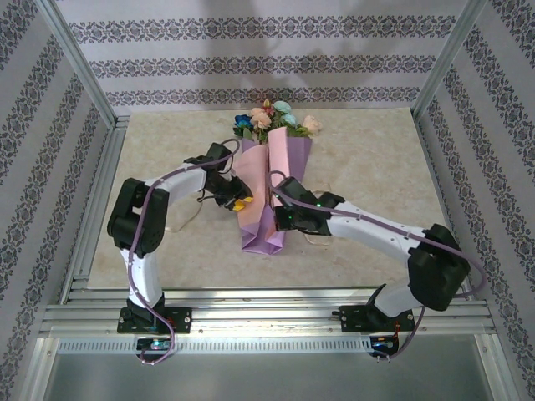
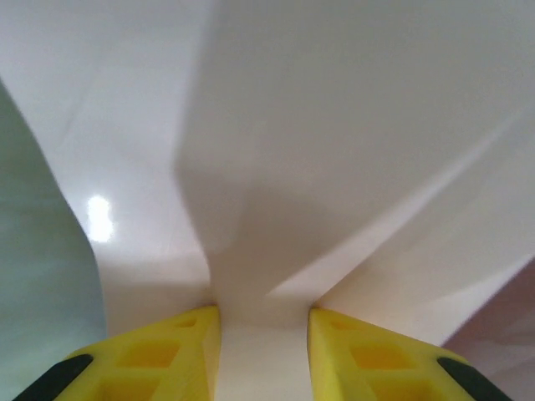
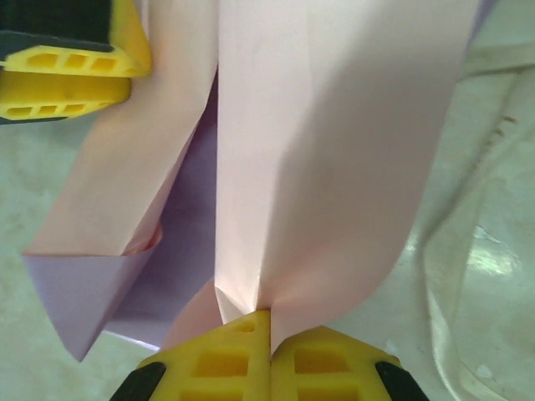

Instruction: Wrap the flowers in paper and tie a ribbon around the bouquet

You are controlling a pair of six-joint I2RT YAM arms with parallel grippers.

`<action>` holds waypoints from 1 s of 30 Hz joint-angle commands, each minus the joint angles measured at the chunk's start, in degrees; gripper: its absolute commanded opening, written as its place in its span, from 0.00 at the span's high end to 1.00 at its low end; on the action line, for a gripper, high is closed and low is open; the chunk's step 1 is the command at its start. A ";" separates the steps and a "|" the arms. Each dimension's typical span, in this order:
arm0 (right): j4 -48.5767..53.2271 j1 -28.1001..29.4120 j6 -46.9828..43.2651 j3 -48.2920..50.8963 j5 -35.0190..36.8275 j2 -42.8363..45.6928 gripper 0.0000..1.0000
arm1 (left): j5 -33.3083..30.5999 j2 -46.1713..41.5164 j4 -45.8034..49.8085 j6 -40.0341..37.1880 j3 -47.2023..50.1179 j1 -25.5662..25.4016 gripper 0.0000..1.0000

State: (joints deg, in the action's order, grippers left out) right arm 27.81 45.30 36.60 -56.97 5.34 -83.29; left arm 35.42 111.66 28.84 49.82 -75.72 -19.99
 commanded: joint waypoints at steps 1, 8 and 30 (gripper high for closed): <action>-6.16 -1.46 3.88 3.89 -1.67 3.89 0.93 | -0.65 2.25 -0.39 1.07 -3.62 -1.74 0.68; -10.30 -2.60 3.42 7.29 -5.72 5.45 0.92 | -2.09 7.85 1.67 -0.37 -8.37 -5.09 0.69; -2.04 -3.79 4.08 9.32 -1.94 10.82 0.50 | -8.89 9.77 5.54 -4.01 -10.39 -7.79 0.72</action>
State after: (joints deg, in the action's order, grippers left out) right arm 20.32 42.09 39.86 -49.21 0.43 -73.89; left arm 29.34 122.19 31.51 46.52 -86.65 -27.33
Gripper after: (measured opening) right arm 0.480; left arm 0.278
